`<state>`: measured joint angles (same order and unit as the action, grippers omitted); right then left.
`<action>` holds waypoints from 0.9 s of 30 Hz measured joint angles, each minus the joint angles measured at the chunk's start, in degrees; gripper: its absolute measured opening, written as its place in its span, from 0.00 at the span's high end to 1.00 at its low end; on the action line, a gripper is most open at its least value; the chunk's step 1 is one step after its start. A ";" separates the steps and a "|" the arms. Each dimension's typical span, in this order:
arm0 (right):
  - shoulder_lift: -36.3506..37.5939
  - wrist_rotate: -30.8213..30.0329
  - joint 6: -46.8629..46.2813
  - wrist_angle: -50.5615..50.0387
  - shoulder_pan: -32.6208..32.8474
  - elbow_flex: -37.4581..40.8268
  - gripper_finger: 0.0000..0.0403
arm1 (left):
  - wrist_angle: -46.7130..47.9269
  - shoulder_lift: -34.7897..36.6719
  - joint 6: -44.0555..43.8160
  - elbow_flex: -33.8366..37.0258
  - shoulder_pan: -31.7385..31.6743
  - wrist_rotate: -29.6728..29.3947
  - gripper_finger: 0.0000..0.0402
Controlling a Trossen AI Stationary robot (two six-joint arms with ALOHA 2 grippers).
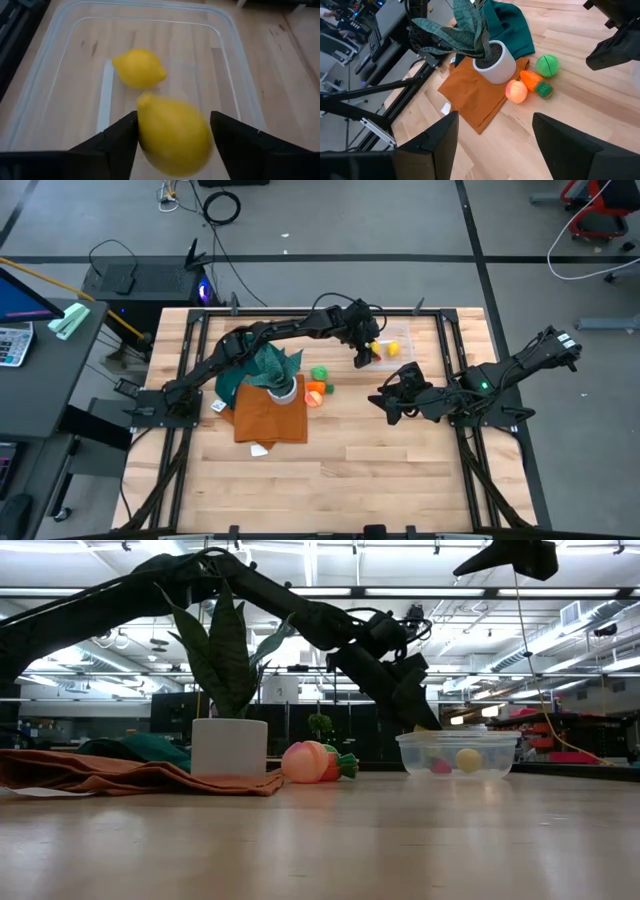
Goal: Pick and placing Produce into tupperware
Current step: Put the lemon into the transparent bin, then put the carrot into the transparent bin
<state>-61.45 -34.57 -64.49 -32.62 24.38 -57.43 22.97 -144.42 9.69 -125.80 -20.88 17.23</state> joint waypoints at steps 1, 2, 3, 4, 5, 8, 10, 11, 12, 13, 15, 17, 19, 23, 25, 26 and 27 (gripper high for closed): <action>0.00 0.00 0.00 -0.01 0.00 0.01 0.46 | 0.02 0.00 -0.20 0.00 0.00 -0.02 0.35; 0.00 0.00 -0.01 0.02 0.00 0.00 0.46 | -0.04 0.00 -0.50 0.00 0.00 -0.02 0.34; 0.00 0.00 0.00 0.02 0.00 0.00 0.46 | -0.05 0.00 -1.07 0.00 0.00 -0.04 0.32; 0.00 0.02 -0.02 0.02 0.00 0.00 0.46 | -0.04 0.00 -1.53 0.00 0.00 -0.05 0.31; 0.00 0.02 -0.02 0.08 0.00 0.00 0.46 | 0.02 0.00 -1.59 0.00 0.02 -0.06 0.30; 0.00 0.04 0.00 0.13 0.00 0.00 0.46 | -0.07 0.00 -1.59 0.00 0.04 -0.06 0.28; 0.00 0.04 0.04 0.12 0.00 0.00 0.46 | -0.03 0.00 -1.81 0.00 0.01 -0.06 0.28; 0.00 0.06 0.04 0.10 0.00 0.00 0.46 | 0.20 0.00 -2.21 -0.24 0.00 -0.07 0.29; 0.00 0.07 0.07 0.10 0.00 0.00 0.46 | 0.88 0.00 -3.12 -0.88 -0.02 -0.09 0.29; 0.00 0.10 0.17 0.10 0.00 0.00 0.46 | 1.36 -0.02 -3.72 -1.77 -0.13 -0.07 0.29; 0.00 0.20 0.52 0.10 0.00 0.00 0.46 | 1.07 0.05 -4.56 -3.58 -0.26 -0.06 0.30; 0.00 0.21 0.98 0.10 0.00 0.00 0.46 | 2.02 0.06 -4.59 -5.90 -0.51 -0.06 0.31; 0.00 0.21 1.35 0.10 0.00 0.00 0.46 | 3.92 0.02 -4.64 -8.91 -0.82 -0.08 0.32; 0.00 0.20 1.80 -0.06 0.00 0.00 0.46 | 3.25 2.30 -4.99 -8.75 -1.66 -0.25 0.34; 0.00 0.20 2.18 0.02 0.00 0.00 0.46 | 3.64 2.75 -5.01 -9.22 -2.37 -0.61 0.35; 0.00 0.20 2.46 0.02 0.00 0.00 0.46 | 3.84 2.94 -5.47 -9.24 -2.83 -0.62 0.36; 0.00 0.19 2.68 0.06 0.00 0.00 0.46 | 3.59 3.39 -6.52 -8.97 -3.41 -0.74 0.37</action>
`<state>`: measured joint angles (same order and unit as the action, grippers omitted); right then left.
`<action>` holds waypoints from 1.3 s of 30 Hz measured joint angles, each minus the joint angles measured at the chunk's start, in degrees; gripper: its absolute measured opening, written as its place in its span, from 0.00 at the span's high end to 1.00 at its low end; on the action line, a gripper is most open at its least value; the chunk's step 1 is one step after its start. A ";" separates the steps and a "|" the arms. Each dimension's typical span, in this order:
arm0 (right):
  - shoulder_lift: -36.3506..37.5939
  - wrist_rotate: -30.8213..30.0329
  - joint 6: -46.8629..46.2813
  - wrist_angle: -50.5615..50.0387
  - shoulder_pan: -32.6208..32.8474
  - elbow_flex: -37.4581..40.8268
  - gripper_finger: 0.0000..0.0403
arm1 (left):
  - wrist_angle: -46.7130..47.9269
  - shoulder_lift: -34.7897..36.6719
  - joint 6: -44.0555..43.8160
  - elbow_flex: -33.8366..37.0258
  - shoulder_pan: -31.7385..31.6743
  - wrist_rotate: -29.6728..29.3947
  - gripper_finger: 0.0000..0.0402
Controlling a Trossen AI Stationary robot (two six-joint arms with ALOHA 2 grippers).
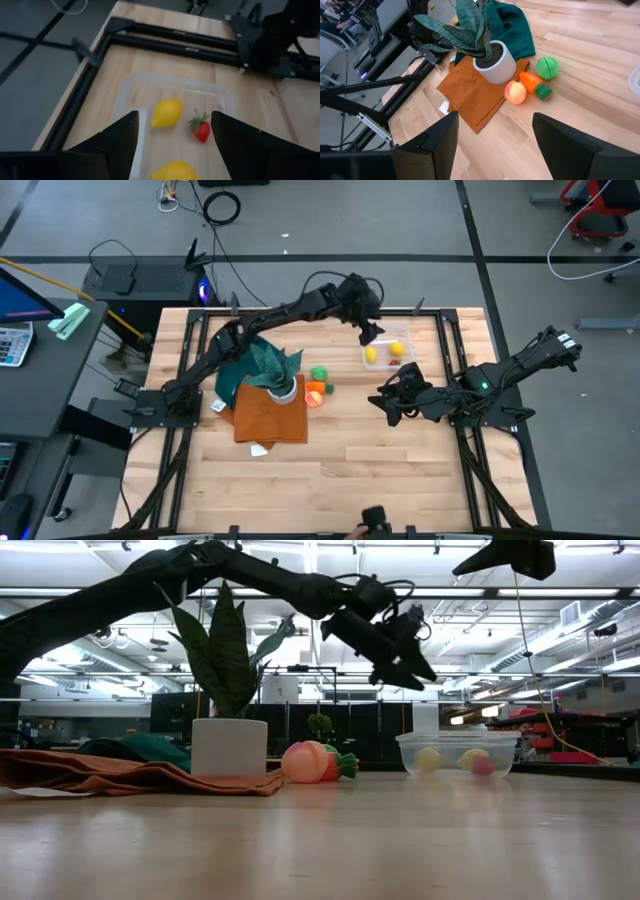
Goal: Pick and placing Produce into tupperware
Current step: Put the carrot into the transparent bin
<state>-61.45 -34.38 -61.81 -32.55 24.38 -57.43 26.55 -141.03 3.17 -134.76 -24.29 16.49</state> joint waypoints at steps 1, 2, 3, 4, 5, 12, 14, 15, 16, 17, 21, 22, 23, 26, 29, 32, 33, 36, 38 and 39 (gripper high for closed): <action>0.00 0.00 0.20 0.00 0.00 0.00 0.46 | 0.74 0.32 -1.68 0.07 -0.59 0.01 0.37; 0.00 0.00 0.41 0.00 0.00 0.00 0.46 | 0.01 0.49 -3.33 0.07 -1.29 -0.07 0.38; 0.00 -0.01 0.45 0.00 0.00 0.00 0.46 | -1.06 0.59 -5.69 0.00 -2.04 -0.07 0.39; 0.00 -0.01 0.55 0.00 0.00 0.00 0.46 | -1.60 0.61 -8.74 -0.22 -2.84 -0.01 0.40; 0.00 -0.01 0.61 -0.01 0.00 0.00 0.46 | -2.98 0.61 -12.24 -0.24 -3.74 0.18 0.42; 0.00 -0.04 2.20 -0.18 0.01 0.00 0.46 | -15.23 0.59 -31.07 -0.15 -8.36 -0.18 0.62; 0.00 -0.37 2.86 -0.38 0.01 0.00 0.46 | -19.02 0.79 -31.30 -0.13 -8.55 2.69 0.71; 0.00 -0.81 3.04 -0.75 0.00 0.00 0.46 | -21.17 1.02 -31.53 -0.13 -8.47 4.06 0.76; 0.00 -1.20 3.12 -1.00 0.02 0.00 0.46 | -23.94 1.23 -32.30 -0.13 -8.29 4.72 0.81; 0.00 -1.30 3.16 -1.18 0.02 0.00 0.46 | -26.36 1.66 -33.39 -0.13 -8.20 5.63 0.86; -0.02 -1.50 3.17 -2.40 0.02 0.00 0.46 | -38.79 2.82 -38.84 -0.15 -7.52 6.55 0.98; -0.02 -1.49 3.16 -2.57 0.02 0.00 0.46 | -42.01 3.13 -40.14 -0.15 -7.21 6.42 0.97; -0.01 -1.50 3.16 -2.53 0.02 0.00 0.46 | -45.74 3.60 -40.96 -0.15 -6.90 6.22 0.97; 0.00 -1.50 3.08 -3.13 0.02 0.00 0.46 | -53.67 5.79 -41.81 -0.15 -6.40 6.24 0.96; 0.00 -1.48 2.22 -3.90 0.02 0.00 0.46 | -55.03 8.92 -39.02 -0.17 -6.22 5.83 0.98; 0.00 -1.27 1.89 -4.22 0.02 0.00 0.46 | -53.36 12.08 -33.66 -0.17 -5.82 4.66 0.98; 0.00 -1.26 1.88 -4.29 0.02 0.00 0.46 | -51.40 13.26 -31.90 -0.17 -5.76 4.22 0.97; 0.00 -1.24 1.87 -4.31 0.02 0.00 0.46 | -46.38 16.13 -26.49 -0.13 -5.70 2.99 0.97; 0.00 -1.22 1.87 -4.29 0.02 0.00 0.46 | -45.92 17.89 -24.63 1.28 -5.46 2.53 0.99; 0.00 -1.20 1.88 -4.33 0.02 0.00 0.46 | -46.44 18.83 -24.60 2.37 -5.35 2.37 0.99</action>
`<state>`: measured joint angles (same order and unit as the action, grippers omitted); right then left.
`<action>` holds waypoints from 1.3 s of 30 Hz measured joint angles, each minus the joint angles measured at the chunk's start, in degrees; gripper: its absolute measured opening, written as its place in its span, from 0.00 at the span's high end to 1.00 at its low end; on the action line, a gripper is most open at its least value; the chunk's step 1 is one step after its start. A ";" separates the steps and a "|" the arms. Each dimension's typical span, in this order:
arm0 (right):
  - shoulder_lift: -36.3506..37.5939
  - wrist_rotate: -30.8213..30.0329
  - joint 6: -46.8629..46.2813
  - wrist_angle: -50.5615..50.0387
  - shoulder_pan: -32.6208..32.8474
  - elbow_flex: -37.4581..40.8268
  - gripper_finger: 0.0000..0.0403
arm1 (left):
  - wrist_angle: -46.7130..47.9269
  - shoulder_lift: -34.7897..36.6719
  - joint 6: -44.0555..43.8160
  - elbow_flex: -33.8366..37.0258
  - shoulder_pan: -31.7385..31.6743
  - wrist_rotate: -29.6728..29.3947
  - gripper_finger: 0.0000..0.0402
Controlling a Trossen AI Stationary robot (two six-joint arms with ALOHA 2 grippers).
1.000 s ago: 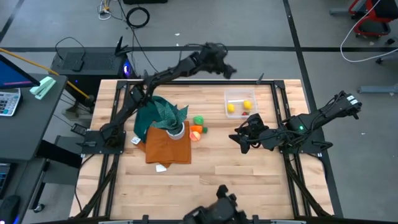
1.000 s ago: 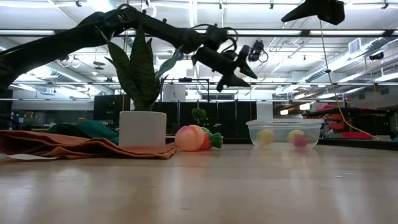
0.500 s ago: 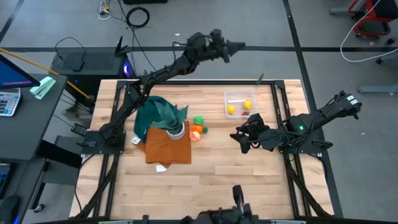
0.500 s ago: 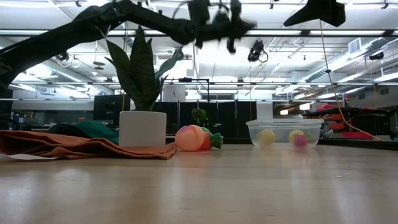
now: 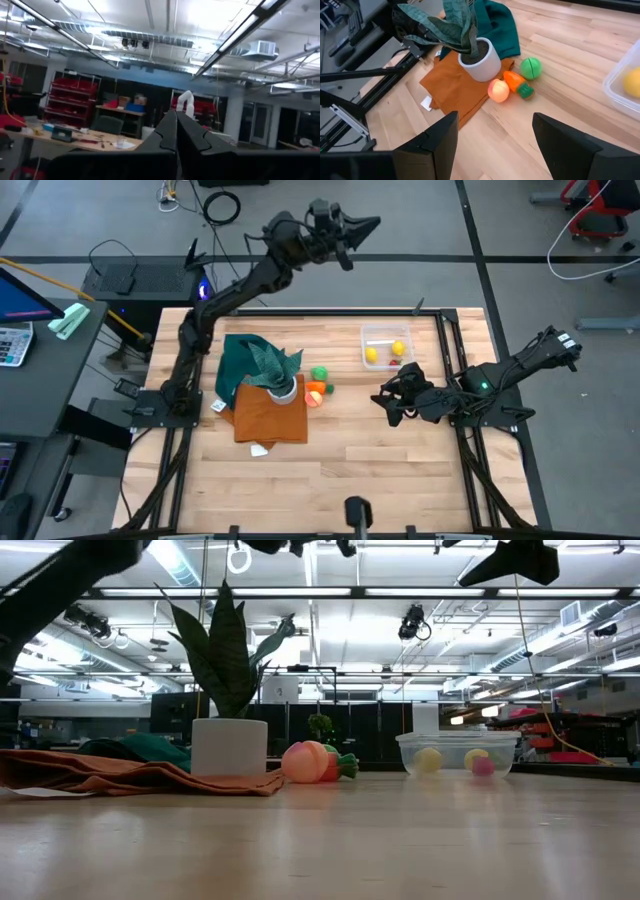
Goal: Pick and placing Produce into tupperware
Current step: Put the carrot into the transparent bin
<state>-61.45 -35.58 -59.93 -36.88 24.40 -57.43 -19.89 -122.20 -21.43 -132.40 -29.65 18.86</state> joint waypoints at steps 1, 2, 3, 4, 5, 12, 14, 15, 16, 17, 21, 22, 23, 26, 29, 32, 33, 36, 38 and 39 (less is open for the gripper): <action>0.00 0.08 0.01 -0.01 -0.02 0.00 0.46 | -1.24 0.92 -0.24 1.24 0.05 -0.68 0.99; 0.00 0.20 -0.03 -0.01 0.00 0.00 0.46 | -3.20 2.08 -0.58 2.92 0.18 -1.64 0.98; 0.00 0.28 -0.04 -0.14 0.00 0.00 0.46 | -6.40 3.21 -0.70 4.76 0.45 -2.71 0.98; 0.00 0.38 -0.06 -0.23 0.00 0.00 0.46 | -10.35 4.55 -1.14 7.14 0.66 -3.35 0.97; 0.00 0.40 -0.07 -0.16 0.00 0.00 0.46 | -13.54 6.03 -2.20 9.62 0.68 -3.61 0.97; 0.00 1.27 -0.45 -0.40 0.00 0.00 0.46 | -21.78 18.23 -1.02 31.55 0.16 -5.42 0.97; 0.00 1.52 -0.43 -0.36 0.00 0.00 0.46 | -22.27 23.09 0.72 38.29 -0.45 -6.69 0.97; 0.00 1.70 -0.43 -0.40 0.00 0.00 0.46 | -22.51 25.49 0.96 41.44 -0.80 -7.01 0.97; 0.00 1.75 -0.43 -0.38 0.00 0.00 0.46 | -23.01 27.81 1.10 44.67 -1.18 -7.13 0.98; 0.00 1.81 -0.42 -0.38 0.00 0.00 0.46 | -23.07 29.98 1.11 47.71 -1.55 -7.18 0.98; 0.00 2.31 0.14 -0.38 -0.02 0.00 0.46 | -22.81 37.47 1.09 58.40 -2.77 -7.21 0.98; 0.00 2.36 0.37 -0.40 -0.08 0.00 0.46 | -22.87 39.23 1.07 60.69 -3.00 -7.22 0.98; 0.00 2.72 0.79 -0.35 -0.30 0.00 0.46 | -23.07 41.05 0.88 62.76 -3.25 -7.26 0.97; 0.00 4.54 2.38 -0.34 -1.35 0.00 0.46 | -23.00 45.98 0.35 68.65 -3.96 -7.47 0.98; 0.00 6.63 5.30 -0.25 -3.29 0.00 0.46 | -22.57 50.11 0.13 73.69 -4.04 -8.46 0.99; 0.00 9.55 8.90 0.90 -6.38 0.00 0.46 | -22.63 53.92 -0.41 77.79 -4.00 -9.20 0.98; 0.00 10.78 10.37 1.72 -7.61 0.00 0.46 | -22.61 54.99 -0.43 79.05 -4.00 -9.42 0.97; 0.00 14.22 14.84 3.32 -11.64 0.00 0.46 | -20.99 58.11 -0.45 82.51 -4.00 -9.88 0.99; 0.00 16.58 17.71 4.03 -14.66 0.00 0.46 | -20.24 59.79 -0.48 84.23 -4.00 -9.91 0.99; 0.00 18.12 19.11 4.62 -16.13 0.00 0.46 | -20.01 60.61 -0.70 85.08 -4.00 -9.91 0.98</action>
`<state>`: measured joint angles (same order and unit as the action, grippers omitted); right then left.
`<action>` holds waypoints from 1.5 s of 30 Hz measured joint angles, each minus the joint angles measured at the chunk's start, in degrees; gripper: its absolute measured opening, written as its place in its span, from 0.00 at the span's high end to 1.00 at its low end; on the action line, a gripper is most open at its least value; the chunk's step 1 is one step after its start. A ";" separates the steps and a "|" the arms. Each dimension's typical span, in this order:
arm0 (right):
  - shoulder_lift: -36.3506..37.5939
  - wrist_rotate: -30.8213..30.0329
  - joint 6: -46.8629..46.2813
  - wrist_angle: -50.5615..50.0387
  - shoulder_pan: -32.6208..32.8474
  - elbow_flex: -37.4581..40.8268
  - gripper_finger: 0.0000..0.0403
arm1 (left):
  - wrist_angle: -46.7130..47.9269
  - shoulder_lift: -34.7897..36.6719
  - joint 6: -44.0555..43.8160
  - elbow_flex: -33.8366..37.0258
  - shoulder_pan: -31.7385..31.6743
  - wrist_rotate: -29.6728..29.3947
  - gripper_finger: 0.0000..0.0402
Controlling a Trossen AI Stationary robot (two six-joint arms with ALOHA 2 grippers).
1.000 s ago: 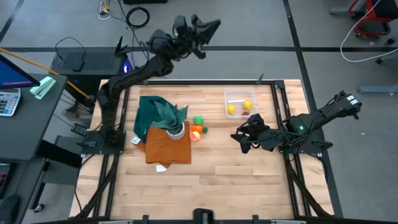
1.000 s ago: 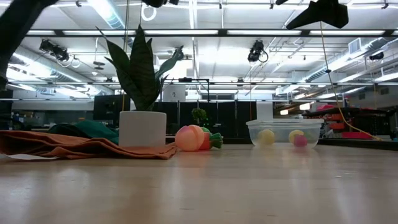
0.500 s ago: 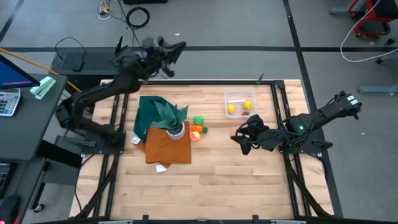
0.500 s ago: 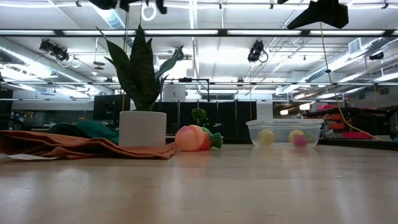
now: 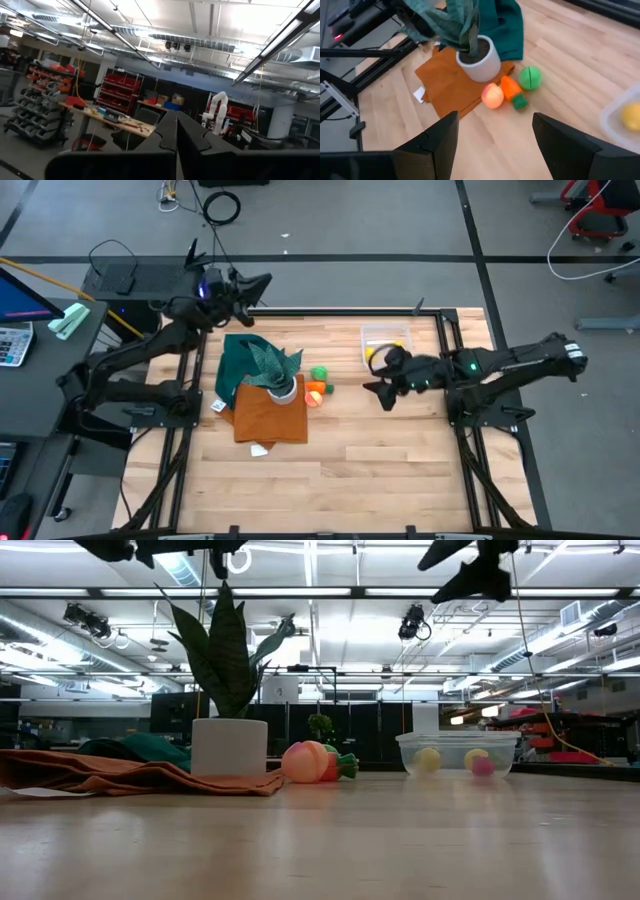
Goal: Pick and placing Produce into tupperware
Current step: Put the carrot into the transparent bin
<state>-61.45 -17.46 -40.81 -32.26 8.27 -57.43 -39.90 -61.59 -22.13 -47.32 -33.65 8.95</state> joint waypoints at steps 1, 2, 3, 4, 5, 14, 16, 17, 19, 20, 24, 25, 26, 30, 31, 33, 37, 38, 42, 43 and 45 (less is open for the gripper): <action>-0.14 1.68 1.35 0.53 -1.47 0.00 0.46 | 0.09 0.75 -0.08 0.57 0.00 0.02 0.98; -0.52 3.43 2.76 1.21 -3.04 0.00 0.46 | 0.58 1.45 -0.13 1.04 0.00 0.02 0.98; -1.00 5.50 4.18 1.83 -4.42 0.00 0.46 | 1.57 2.14 -0.09 1.30 0.00 0.02 0.97; -1.87 7.89 5.73 2.42 -5.72 0.00 0.46 | 2.65 2.79 0.09 1.50 0.00 0.04 0.98; -2.92 10.11 7.08 3.58 -7.02 0.00 0.46 | 3.54 3.32 0.39 1.78 0.00 0.04 0.98; -18.26 19.50 16.98 11.03 -12.75 0.00 0.46 | 10.69 7.61 2.43 1.95 0.45 0.35 0.97; -21.08 18.61 21.85 11.64 -13.07 0.00 0.46 | 12.08 8.19 3.37 1.93 0.44 1.44 0.98; -22.32 17.46 24.58 11.94 -13.05 0.00 0.46 | 12.91 8.42 3.52 1.93 0.44 1.92 0.99; -24.43 16.49 29.19 12.57 -13.05 0.00 0.46 | 14.35 8.57 3.52 1.93 0.44 2.65 0.99; -25.51 16.47 30.84 12.91 -13.05 0.00 0.46 | 15.05 8.57 3.49 1.91 0.44 2.98 0.98; -27.99 14.63 33.54 13.52 -13.02 0.00 0.45 | 15.87 8.55 3.45 1.91 0.44 4.04 0.96; -28.36 13.81 33.59 13.56 -13.03 0.00 0.45 | 15.92 8.55 3.45 1.91 0.46 4.28 0.96; -28.80 12.78 33.85 14.05 -13.03 0.00 0.44 | 16.04 8.55 3.48 1.91 0.46 4.42 0.96; -30.58 11.33 36.22 18.53 -12.83 0.00 0.42 | 16.25 8.55 3.67 1.91 0.44 6.09 0.99; -31.23 11.30 36.77 19.55 -12.81 0.00 0.42 | 16.26 8.55 3.74 1.91 0.44 6.40 0.99; -32.51 11.30 37.64 20.79 -12.81 0.00 0.40 | 16.26 8.55 3.56 1.91 0.45 6.85 0.98; -34.99 10.53 38.05 21.40 -12.81 0.00 0.39 | 16.31 8.78 3.32 1.91 0.44 7.39 0.96; -35.65 10.54 38.05 21.32 -12.83 0.00 0.39 | 16.13 8.88 3.32 1.89 0.44 7.44 0.96; -38.30 10.51 38.06 23.73 -12.83 0.00 0.40 | 16.29 9.62 3.32 1.89 0.44 8.39 0.99; -38.76 10.54 38.05 24.23 -12.82 0.00 0.40 | 16.05 9.75 3.30 1.89 0.44 8.52 0.99; -39.72 10.57 37.97 25.40 -12.81 0.00 0.40 | 16.24 10.02 3.14 1.89 0.44 8.57 0.97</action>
<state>-101.17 -6.89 -2.85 -6.86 -4.54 -57.43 -23.66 -51.57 -18.99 -45.43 -33.21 17.52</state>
